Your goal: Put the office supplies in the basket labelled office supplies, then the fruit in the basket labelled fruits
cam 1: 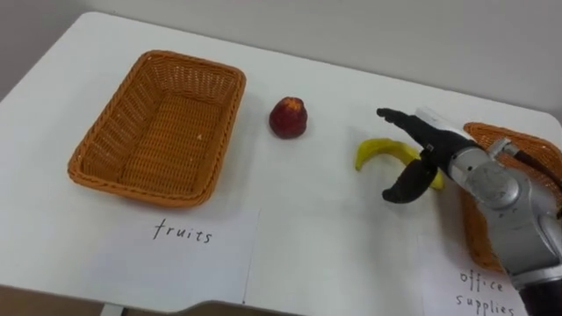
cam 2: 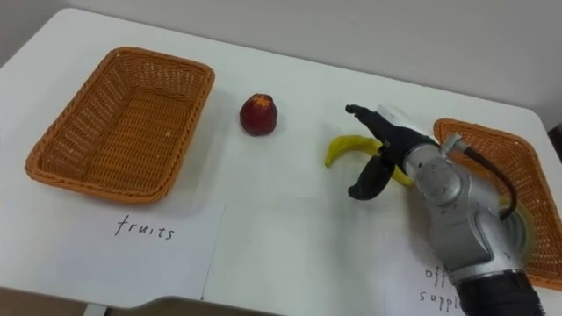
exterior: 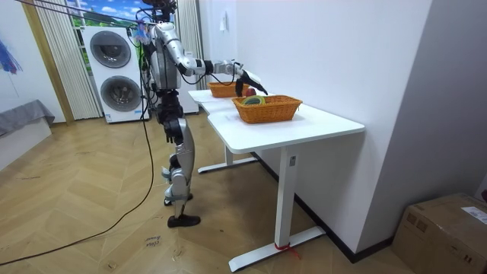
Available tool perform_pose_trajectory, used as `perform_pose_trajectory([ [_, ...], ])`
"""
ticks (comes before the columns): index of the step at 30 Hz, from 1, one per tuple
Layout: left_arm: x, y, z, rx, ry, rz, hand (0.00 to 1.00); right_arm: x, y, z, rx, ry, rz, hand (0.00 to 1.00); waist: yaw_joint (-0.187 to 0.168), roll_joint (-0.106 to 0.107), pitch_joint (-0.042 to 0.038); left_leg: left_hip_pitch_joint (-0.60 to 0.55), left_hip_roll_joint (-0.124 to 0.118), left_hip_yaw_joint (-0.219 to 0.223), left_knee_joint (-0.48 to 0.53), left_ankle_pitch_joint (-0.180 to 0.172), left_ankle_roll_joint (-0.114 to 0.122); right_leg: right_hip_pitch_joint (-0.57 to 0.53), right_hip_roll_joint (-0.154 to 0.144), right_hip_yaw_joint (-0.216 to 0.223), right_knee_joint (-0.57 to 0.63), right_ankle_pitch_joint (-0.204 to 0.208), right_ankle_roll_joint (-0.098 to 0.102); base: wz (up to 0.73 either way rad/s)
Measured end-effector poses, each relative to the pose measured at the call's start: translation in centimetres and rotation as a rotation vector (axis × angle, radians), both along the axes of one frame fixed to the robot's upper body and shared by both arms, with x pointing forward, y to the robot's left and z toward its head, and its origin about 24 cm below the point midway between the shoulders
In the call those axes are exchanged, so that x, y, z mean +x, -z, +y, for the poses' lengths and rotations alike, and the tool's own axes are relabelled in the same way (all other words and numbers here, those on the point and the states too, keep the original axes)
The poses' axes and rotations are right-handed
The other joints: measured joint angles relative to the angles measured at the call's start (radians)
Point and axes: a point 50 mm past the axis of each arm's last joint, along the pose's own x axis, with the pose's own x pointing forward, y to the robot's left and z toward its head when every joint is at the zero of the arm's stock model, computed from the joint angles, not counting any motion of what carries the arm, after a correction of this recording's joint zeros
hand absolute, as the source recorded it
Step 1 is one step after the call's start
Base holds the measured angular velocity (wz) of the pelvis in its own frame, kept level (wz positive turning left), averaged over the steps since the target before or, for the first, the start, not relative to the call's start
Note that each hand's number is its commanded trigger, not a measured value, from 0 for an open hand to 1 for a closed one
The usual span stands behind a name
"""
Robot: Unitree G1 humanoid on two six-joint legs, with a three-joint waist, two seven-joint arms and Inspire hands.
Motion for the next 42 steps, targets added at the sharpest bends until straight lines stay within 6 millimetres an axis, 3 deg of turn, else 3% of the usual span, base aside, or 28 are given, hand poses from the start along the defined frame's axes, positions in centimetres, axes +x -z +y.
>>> perform_pose_trajectory([
  [9,0.2,-0.1,0.1,0.004,0.004,-0.01,0.0,0.0,0.0,0.0,-0.021,-0.009,0.002,0.0,0.001,0.0,0.0041,-0.007,0.0,0.001,-0.002,0.0,0.0,-0.007,0.0,0.0,0.0,0.0,0.0,0.0],
  [13,0.9,-0.2,0.1,0.006,0.012,-0.038,0.0,0.2,0.3,0.0,-0.046,-0.011,0.014,0.0,0.002,-0.009,0.0008,-0.017,0.0,0.001,0.001,0.0,0.0,-0.017,0.001,0.0,0.0,0.0,0.0,0.0],
  [18,1.0,-0.2,0.1,0.004,0.012,-0.044,0.0,1.6,0.1,-0.8,-0.082,0.041,0.01,0.0,0.008,-0.008,0.0011,-0.015,0.0,-0.001,0.002,0.0,0.0,-0.021,0.001,0.005,-0.001,0.0,0.0,0.0],
  [23,1.1,-0.2,0.1,0.003,0.014,-0.044,0.0,1.7,0.1,-1.2,-0.125,0.059,-0.009,0.0,0.02,-0.002,0.0042,-0.022,0.0,-0.006,0.002,0.0,0.0,-0.026,0.002,0.003,-0.001,0.0,0.0,0.0],
  [31,1.0,-0.2,0.0,0.005,0.011,-0.03,0.0,2.0,1.2,-2.4,-0.143,0.126,0.018,0.0,0.027,0.004,0.003,-0.039,-0.001,-0.01,0.007,0.001,0.0,-0.04,0.0,-0.003,-0.001,0.0,0.0,0.01],
  [42,1.6,-0.3,0.0,0.003,0.036,-0.039,0.0,3.1,1.1,-3.4,-0.173,0.205,0.007,0.0,0.026,0.004,0.0017,-0.056,-0.001,-0.021,0.017,0.001,0.0,-0.045,-0.003,-0.021,0.0,0.0,0.0,0.03],
])
